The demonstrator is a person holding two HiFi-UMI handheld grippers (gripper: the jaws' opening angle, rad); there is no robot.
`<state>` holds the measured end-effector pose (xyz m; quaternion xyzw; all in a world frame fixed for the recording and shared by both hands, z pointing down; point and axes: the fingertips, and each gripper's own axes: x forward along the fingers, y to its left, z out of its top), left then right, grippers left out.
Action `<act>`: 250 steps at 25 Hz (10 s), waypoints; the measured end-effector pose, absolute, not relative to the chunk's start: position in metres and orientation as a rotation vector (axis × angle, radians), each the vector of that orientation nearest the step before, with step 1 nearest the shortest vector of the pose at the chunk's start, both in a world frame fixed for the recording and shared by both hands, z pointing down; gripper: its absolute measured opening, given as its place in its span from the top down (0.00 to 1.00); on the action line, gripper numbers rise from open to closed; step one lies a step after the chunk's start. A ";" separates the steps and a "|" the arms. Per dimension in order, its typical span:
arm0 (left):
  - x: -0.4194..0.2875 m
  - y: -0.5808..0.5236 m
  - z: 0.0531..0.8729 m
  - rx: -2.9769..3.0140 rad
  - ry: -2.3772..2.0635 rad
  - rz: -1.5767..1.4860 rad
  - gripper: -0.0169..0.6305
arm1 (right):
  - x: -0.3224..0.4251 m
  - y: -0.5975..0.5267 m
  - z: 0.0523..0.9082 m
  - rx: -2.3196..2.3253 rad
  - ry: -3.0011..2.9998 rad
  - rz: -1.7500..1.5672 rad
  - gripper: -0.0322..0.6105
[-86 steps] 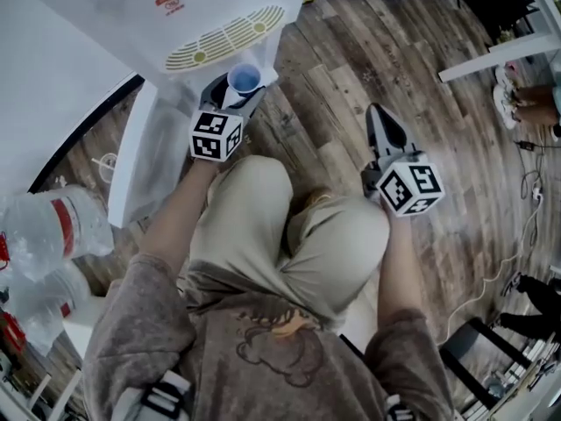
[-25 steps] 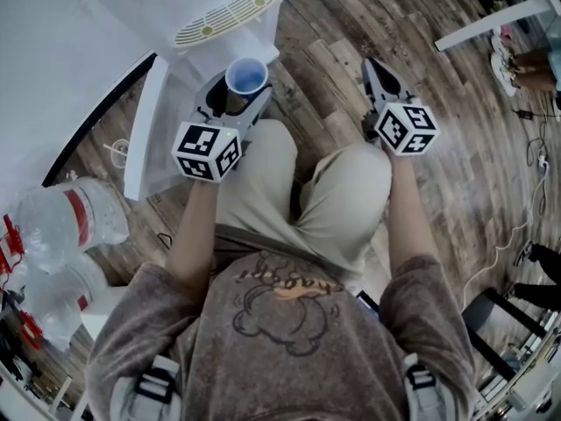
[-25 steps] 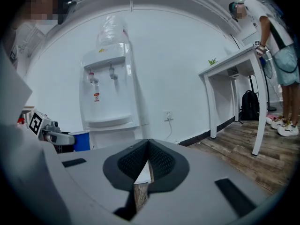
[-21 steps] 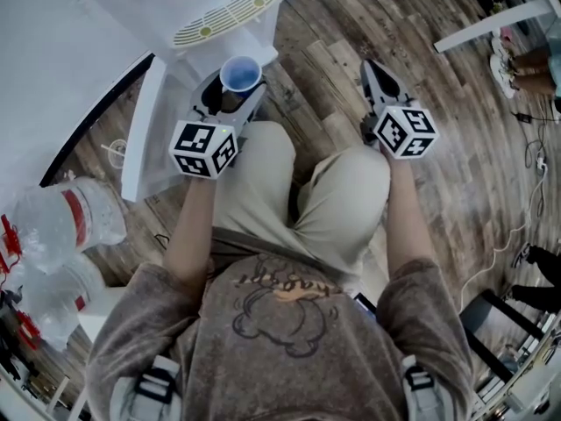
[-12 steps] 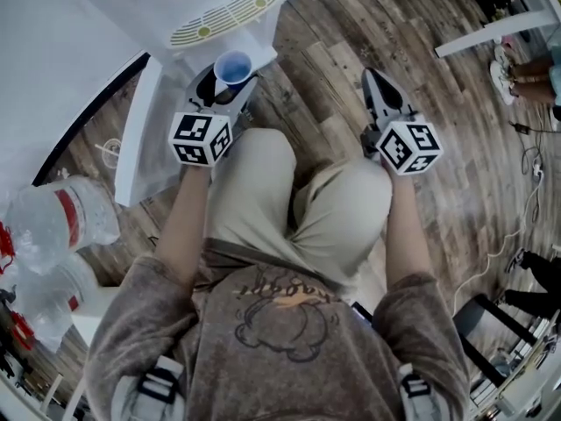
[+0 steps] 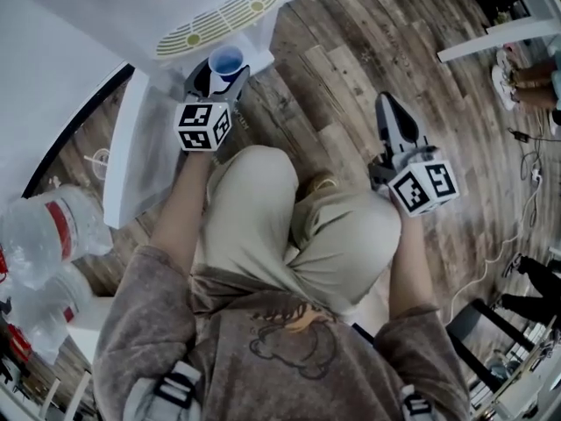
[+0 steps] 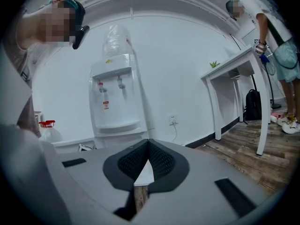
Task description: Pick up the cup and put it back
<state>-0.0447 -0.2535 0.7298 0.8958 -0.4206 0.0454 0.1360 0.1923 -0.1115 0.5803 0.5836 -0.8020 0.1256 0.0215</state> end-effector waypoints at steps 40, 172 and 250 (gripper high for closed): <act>-0.074 -0.399 0.878 2.310 -1.607 0.235 0.47 | 0.211 -0.086 0.586 1.814 -2.500 0.509 0.95; 0.088 -0.121 0.007 2.682 -0.937 0.135 0.97 | 0.246 -0.081 0.029 1.598 -2.596 0.534 0.95; -0.001 -0.141 0.010 2.623 -1.134 0.008 0.97 | 0.174 -0.123 0.030 1.539 -2.598 0.420 0.95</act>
